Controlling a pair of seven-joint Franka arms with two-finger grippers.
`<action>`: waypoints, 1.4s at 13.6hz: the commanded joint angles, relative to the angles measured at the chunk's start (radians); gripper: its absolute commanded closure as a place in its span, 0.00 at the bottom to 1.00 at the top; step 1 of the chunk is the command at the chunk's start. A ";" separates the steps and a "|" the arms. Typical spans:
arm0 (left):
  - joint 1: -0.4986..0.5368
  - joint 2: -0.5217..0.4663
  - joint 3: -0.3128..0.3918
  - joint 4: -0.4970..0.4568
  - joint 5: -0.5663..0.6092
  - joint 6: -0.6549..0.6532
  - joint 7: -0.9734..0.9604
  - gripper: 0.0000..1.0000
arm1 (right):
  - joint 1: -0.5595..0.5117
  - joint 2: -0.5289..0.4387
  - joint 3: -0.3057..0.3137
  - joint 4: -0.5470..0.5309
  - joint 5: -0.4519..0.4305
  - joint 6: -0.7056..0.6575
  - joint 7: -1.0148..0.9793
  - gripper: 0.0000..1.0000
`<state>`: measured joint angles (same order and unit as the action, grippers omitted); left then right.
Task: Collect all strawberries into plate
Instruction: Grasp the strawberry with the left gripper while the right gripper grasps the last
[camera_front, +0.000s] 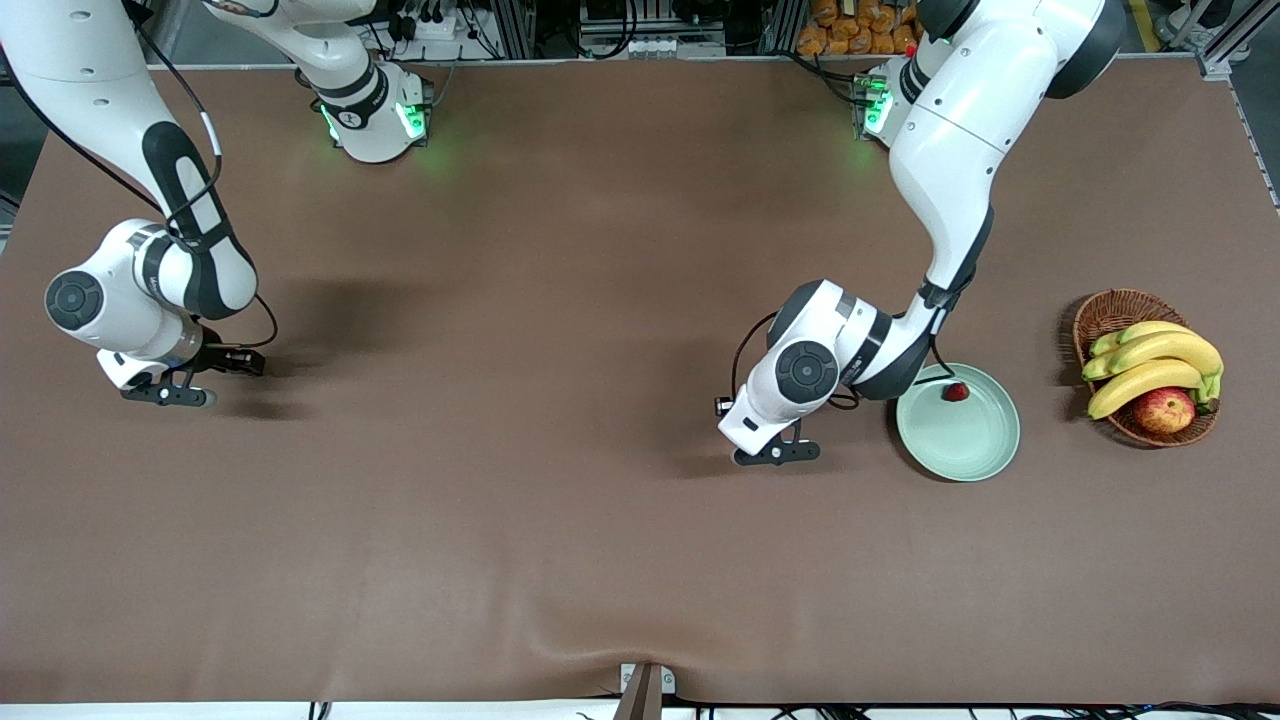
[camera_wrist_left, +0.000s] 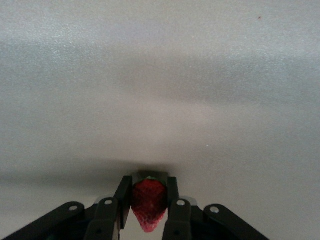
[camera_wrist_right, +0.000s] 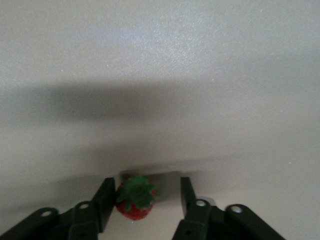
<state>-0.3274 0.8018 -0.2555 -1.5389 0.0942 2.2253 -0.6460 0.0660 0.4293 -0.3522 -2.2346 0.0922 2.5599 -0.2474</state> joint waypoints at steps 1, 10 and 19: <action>0.010 -0.029 0.004 0.019 0.030 -0.061 -0.024 1.00 | -0.015 -0.015 0.016 -0.030 -0.008 0.036 -0.007 0.67; 0.200 -0.220 -0.001 0.016 0.030 -0.407 0.116 1.00 | 0.023 -0.018 0.076 0.227 0.047 -0.295 0.146 1.00; 0.350 -0.237 -0.001 -0.046 0.064 -0.426 0.299 1.00 | 0.170 0.020 0.208 0.533 0.290 -0.527 0.682 1.00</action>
<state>-0.0198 0.5941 -0.2488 -1.5462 0.1220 1.8053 -0.3965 0.2261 0.4155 -0.1932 -1.7677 0.3366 2.0540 0.3011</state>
